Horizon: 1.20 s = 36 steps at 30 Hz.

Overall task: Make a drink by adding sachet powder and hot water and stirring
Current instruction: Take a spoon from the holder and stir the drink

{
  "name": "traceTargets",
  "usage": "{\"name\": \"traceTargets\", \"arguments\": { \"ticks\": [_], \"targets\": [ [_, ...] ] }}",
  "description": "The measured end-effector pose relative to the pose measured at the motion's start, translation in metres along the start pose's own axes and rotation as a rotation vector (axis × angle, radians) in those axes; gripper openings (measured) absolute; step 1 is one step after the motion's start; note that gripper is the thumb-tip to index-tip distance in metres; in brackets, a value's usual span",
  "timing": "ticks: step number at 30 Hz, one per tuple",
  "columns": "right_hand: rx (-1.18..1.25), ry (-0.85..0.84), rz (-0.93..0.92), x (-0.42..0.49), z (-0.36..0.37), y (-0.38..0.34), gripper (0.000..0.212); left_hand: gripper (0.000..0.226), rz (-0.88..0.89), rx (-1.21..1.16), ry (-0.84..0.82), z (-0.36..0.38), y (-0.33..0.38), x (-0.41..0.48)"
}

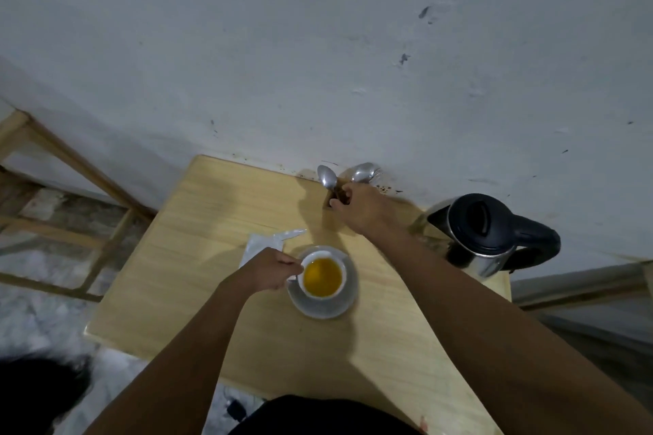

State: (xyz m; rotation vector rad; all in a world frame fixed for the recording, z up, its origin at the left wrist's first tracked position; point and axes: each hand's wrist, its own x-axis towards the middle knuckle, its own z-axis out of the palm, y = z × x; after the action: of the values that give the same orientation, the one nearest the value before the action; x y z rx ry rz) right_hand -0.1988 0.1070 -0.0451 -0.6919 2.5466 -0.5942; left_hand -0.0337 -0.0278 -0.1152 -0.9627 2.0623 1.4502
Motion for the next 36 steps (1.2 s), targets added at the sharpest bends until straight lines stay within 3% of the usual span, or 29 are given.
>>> {"name": "traceTargets", "arguments": {
  "ticks": [4, 11, 17, 21, 24, 26, 30, 33, 36],
  "targets": [
    [-0.102, 0.04, 0.097, 0.023, 0.018, -0.007, 0.031, 0.016, 0.056, -0.022, -0.085, -0.006, -0.003, 0.003],
    [-0.058, 0.05, 0.186, 0.04, 0.035, -0.017, 0.028, 0.012, 0.127, -0.021, -0.155, -0.015, -0.008, 0.006],
    [-0.01, 0.188, 0.201, 0.037, 0.04, -0.017, 0.023, 0.011, 0.147, -0.038, -0.168, -0.013, -0.008, 0.007],
    [-0.002, 0.406, 0.086, 0.026, 0.03, -0.012, 0.03, 0.018, 0.135, -0.036, -0.135, -0.011, -0.009, 0.007],
    [0.204, 0.598, -0.123, 0.008, 0.018, -0.013, 0.024, 0.019, 0.116, -0.05, -0.108, -0.009, -0.009, 0.005],
    [0.307, 0.642, -0.254, -0.009, 0.007, -0.015, 0.026, 0.017, 0.115, -0.062, -0.085, -0.007, -0.011, 0.005],
    [0.458, 0.517, -0.302, -0.052, -0.008, -0.013, 0.029, 0.012, 0.125, -0.103, -0.044, -0.002, -0.017, 0.004],
    [0.527, 0.291, -0.2, -0.08, -0.006, -0.001, 0.015, 0.015, 0.146, -0.113, -0.008, 0.002, -0.02, 0.002],
    [0.435, 0.148, -0.045, -0.099, 0.005, 0.019, 0.02, 0.022, 0.183, -0.13, 0.033, 0.008, -0.022, 0.0]
  ]
}}
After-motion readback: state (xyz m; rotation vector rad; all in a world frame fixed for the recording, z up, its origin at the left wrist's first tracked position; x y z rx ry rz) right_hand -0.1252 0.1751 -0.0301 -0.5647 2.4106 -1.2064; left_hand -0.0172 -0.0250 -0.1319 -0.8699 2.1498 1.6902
